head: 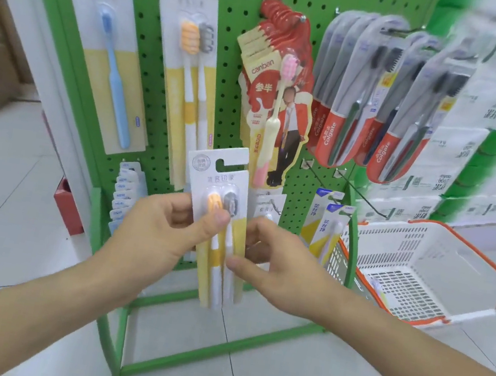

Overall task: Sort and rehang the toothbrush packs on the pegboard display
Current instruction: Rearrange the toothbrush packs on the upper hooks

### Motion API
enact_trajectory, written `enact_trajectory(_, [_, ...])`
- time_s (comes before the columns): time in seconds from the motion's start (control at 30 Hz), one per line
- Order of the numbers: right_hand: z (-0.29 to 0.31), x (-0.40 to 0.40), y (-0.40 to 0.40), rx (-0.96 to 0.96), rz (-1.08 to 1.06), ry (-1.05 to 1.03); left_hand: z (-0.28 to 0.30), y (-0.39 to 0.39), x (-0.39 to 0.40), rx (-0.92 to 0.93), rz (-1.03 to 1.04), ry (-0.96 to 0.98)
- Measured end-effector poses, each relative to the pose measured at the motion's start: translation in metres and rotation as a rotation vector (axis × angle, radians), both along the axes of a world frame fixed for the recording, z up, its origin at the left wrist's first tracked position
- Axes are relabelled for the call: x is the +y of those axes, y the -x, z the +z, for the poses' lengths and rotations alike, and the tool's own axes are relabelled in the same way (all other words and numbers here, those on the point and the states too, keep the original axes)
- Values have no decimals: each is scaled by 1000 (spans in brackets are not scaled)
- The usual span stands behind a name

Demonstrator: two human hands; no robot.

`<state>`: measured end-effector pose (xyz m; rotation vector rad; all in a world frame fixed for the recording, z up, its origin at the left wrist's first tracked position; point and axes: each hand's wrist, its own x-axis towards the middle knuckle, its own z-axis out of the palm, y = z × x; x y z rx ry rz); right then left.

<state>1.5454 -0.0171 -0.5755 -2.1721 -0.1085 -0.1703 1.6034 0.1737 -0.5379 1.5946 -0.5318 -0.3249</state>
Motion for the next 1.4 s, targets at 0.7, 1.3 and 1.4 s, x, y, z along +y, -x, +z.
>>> enact_trajectory(0.7, [136,61,-69,-760,-150,-84,111,-37,12,-529,291,301])
enact_trajectory(1.3, [155,55,-75,-687,-269,178,112,-59,1,-671,416,127])
enact_trajectory(1.4, [154,55,-77,-661,-269,163,108,-56,-1,-743,455,39])
